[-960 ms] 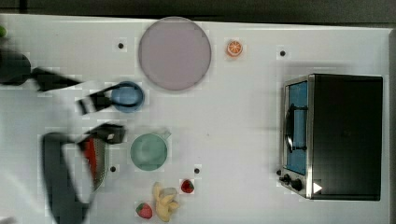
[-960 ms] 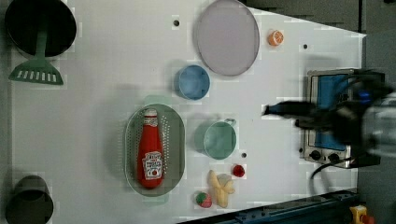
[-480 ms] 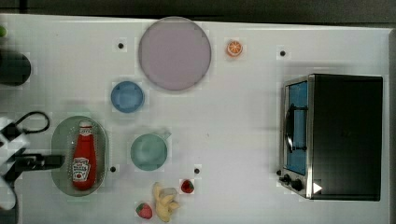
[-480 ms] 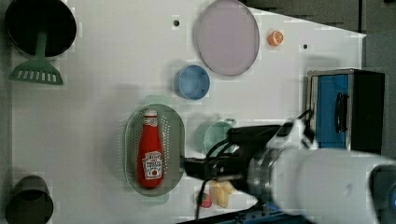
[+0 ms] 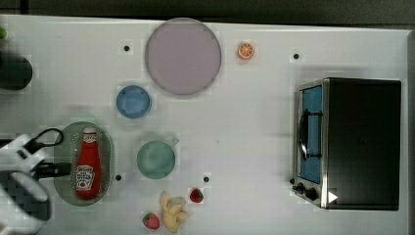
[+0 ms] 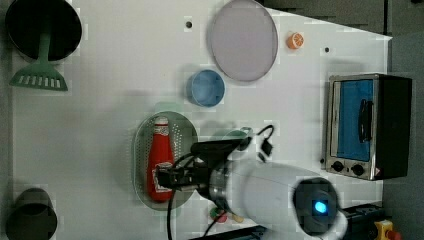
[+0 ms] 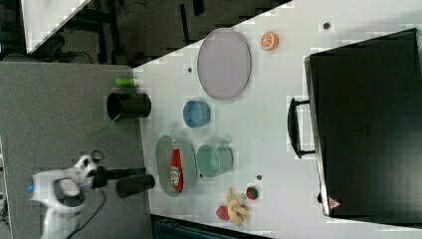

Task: Pick ketchup from strainer and place it on the table

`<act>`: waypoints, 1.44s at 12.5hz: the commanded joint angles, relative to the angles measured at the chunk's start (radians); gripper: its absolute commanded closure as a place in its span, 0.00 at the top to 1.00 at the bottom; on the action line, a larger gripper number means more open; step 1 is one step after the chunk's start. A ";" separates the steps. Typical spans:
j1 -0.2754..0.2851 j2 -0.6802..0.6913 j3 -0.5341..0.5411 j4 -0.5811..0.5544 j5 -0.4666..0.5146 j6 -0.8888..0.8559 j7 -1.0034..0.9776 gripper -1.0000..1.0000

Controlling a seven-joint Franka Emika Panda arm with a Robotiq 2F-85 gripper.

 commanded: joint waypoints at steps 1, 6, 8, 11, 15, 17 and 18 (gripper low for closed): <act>-0.006 0.076 -0.027 -0.075 -0.081 0.111 0.126 1.00; 0.005 0.230 -0.054 -0.078 -0.225 0.230 0.223 1.00; 0.011 0.273 -0.067 -0.075 -0.278 0.256 0.277 1.00; 0.031 0.328 -0.091 -0.055 -0.324 0.269 0.295 1.00; 0.060 0.360 -0.123 -0.038 -0.329 0.285 0.295 0.71; 0.056 0.343 -0.118 -0.041 -0.327 0.275 0.295 0.60; 0.050 0.323 -0.108 -0.045 -0.325 0.243 0.295 0.60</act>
